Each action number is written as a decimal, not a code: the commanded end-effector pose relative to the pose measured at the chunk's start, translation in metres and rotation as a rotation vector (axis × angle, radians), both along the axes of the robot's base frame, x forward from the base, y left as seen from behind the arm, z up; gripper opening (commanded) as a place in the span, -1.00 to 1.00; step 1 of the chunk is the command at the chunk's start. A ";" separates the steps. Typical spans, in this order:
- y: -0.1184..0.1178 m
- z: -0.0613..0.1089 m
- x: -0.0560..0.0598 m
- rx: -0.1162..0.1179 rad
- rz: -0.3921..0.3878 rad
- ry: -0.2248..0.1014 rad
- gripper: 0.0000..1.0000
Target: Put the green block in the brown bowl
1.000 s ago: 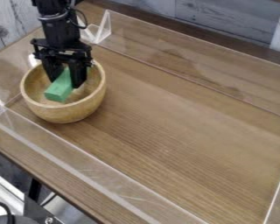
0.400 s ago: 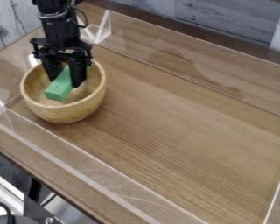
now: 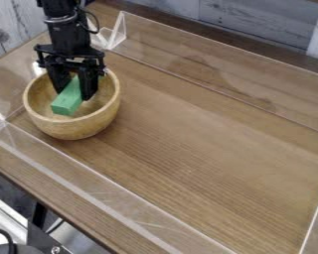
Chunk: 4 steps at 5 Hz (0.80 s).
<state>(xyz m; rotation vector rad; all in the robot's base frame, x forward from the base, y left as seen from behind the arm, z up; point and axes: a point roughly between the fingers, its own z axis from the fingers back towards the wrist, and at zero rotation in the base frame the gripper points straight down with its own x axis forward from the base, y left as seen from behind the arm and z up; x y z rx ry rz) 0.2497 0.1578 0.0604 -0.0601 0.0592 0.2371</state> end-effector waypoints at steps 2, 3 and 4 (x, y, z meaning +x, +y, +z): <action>0.005 0.016 0.012 0.033 0.003 -0.044 -1.00; 0.004 0.015 0.012 0.033 0.006 -0.039 -1.00; 0.003 0.014 0.013 0.033 0.010 -0.035 -1.00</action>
